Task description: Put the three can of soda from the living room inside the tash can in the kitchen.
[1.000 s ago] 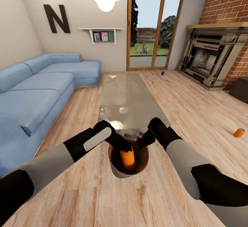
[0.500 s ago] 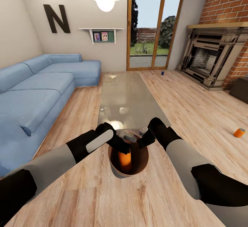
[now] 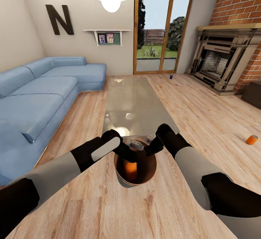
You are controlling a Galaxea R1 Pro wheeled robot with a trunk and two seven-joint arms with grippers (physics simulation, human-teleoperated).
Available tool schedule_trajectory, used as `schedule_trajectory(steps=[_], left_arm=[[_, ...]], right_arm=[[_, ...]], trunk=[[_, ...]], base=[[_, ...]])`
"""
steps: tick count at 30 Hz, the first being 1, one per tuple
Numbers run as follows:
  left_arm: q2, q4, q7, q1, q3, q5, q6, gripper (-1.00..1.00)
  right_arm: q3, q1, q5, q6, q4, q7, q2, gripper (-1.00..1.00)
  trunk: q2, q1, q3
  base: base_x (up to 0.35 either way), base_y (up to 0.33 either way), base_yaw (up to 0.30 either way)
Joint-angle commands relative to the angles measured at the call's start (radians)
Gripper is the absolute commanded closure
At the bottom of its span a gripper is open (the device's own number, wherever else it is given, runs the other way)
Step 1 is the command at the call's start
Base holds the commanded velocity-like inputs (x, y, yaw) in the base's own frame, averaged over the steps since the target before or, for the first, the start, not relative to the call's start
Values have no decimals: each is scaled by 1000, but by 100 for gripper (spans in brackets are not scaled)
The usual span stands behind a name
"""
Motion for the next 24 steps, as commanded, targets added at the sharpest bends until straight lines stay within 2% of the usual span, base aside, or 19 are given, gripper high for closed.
schedule_trajectory(steps=[1,11,15,17,19,20,21,22,24], left_arm=[[0,0,0,0,0,0,0,-100],[9,-16,-1,0,0,0,0,-100],[23,-92,-6,9,4,1,0,-100],[50,-151,-7,31,7,1,0,-100],[99,-228,-8,51,9,1,0,-100],[144,-285,-8,60,10,2,0,-100],[144,-285,-8,60,10,2,0,-100],[229,-372,-10,68,13,6,0,-100],[283,-416,-17,74,15,9,0,-100]], right_arm=[[-3,0,-24,9,0,4,0,100],[-5,0,-24,9,0,4,-2,100],[-8,0,-26,9,0,4,-5,100],[-9,0,-26,9,-1,4,-7,100],[-10,0,-26,9,-1,4,-9,100],[-11,0,-26,9,-1,4,-10,100],[-11,0,-26,9,-1,4,-10,100],[-12,0,-26,9,-1,4,-12,100],[-13,0,-26,9,-2,4,-12,100]], trunk=[[0,0,0],[0,0,0],[0,0,0],[0,0,0],[0,0,0],[0,0,0],[0,0,0],[0,0,0],[0,0,0]], base=[[0,0,0],[0,0,0],[0,0,0],[0,0,0],[0,0,0],[0,0,0],[0,0,0],[0,0,0],[0,0,0]])
